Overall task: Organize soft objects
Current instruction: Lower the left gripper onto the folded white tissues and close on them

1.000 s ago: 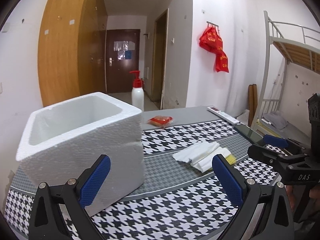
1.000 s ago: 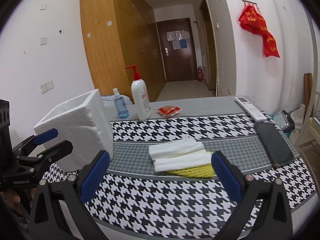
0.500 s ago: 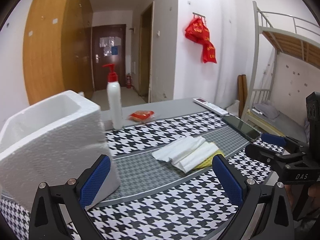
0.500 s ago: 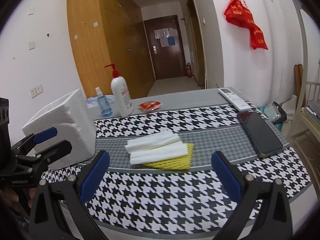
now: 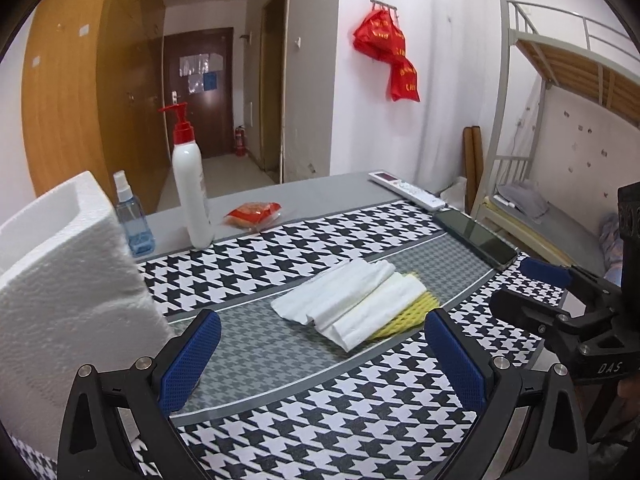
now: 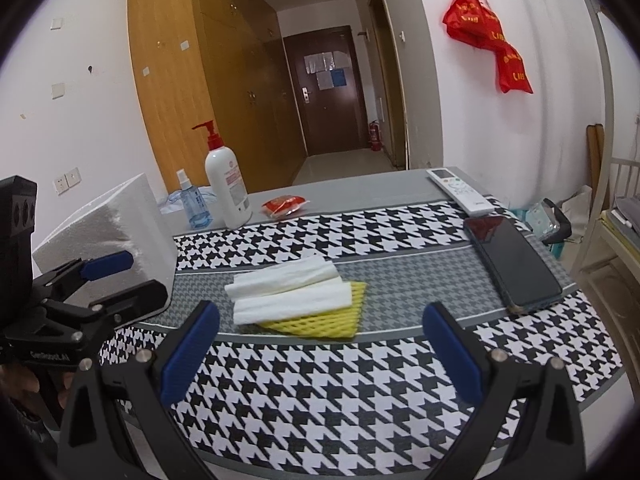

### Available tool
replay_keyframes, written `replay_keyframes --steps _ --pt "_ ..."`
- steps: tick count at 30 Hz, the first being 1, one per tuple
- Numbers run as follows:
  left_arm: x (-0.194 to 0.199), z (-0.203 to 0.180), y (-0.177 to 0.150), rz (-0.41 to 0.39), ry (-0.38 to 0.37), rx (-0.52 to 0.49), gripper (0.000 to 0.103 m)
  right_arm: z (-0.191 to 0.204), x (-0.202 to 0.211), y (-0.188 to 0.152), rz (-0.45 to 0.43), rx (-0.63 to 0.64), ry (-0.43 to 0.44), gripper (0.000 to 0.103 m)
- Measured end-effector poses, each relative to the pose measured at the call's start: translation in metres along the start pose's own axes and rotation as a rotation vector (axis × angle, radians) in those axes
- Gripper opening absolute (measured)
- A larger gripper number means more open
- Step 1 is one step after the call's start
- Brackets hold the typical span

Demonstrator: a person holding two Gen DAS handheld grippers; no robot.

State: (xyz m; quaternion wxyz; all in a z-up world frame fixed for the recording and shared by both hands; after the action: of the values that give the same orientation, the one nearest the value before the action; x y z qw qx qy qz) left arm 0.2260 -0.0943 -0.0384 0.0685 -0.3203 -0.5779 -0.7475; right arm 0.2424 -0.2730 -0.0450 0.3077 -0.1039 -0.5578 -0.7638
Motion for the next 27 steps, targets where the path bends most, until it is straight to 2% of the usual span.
replay_keyframes --steps 5,18,27 --pt "-0.014 -0.002 0.003 0.026 0.002 -0.003 0.102 -0.006 -0.008 0.001 0.016 0.006 -0.020 0.103" --pt "-0.044 -0.001 0.005 0.089 0.002 -0.019 0.102 -0.016 -0.025 0.004 0.063 0.002 0.004 0.103" --pt "-0.066 -0.001 0.005 0.155 -0.032 -0.014 0.102 -0.022 -0.039 0.003 0.101 0.010 -0.004 0.103"
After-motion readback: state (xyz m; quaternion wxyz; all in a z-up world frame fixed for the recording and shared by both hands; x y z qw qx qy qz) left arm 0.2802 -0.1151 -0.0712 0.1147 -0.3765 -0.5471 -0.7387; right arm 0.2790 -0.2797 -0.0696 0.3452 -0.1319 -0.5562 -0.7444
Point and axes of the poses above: each gripper's, at about its wrist camera, not at the fingertips, and x roughly against the way its jaws point, z to its left, y to its top, the point moved 1 cm from there along -x, roughly the way its jaws point, and after that the axes turned 12 degrees about -x, right-handed, at the moved point
